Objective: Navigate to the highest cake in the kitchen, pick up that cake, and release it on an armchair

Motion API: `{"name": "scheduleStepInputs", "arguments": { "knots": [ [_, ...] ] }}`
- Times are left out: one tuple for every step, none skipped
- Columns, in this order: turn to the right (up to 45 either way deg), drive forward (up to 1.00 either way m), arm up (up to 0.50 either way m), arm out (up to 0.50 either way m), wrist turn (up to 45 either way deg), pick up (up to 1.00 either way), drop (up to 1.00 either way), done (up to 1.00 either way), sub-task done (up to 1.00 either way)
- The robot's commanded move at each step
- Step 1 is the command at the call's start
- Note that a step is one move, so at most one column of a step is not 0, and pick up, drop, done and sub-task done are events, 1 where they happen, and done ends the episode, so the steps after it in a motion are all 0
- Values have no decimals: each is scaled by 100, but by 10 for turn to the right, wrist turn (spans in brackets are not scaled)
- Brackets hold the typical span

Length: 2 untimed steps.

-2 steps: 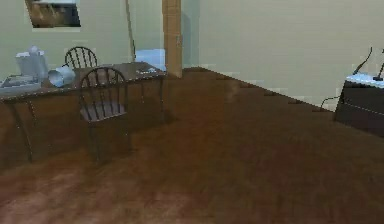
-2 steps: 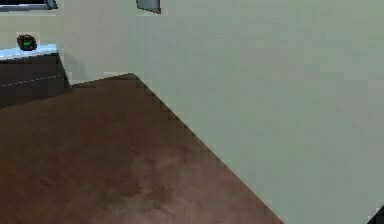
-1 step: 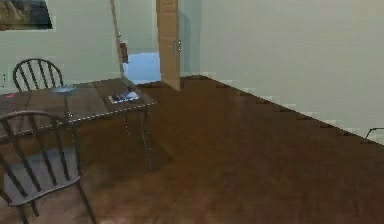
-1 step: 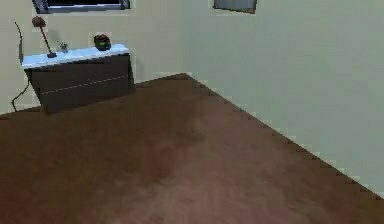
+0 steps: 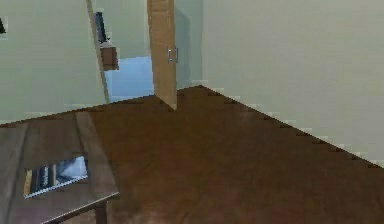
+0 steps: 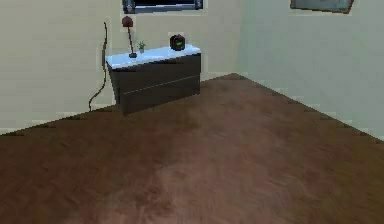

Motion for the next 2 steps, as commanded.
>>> {"name": "scheduleStepInputs", "arguments": {
  "knots": [
    [60, 0, 0, 0, 0, 0, 0, 0, 0],
    [0, 75, 0, 0, 0, 0, 0, 0, 0]
  ]
}}
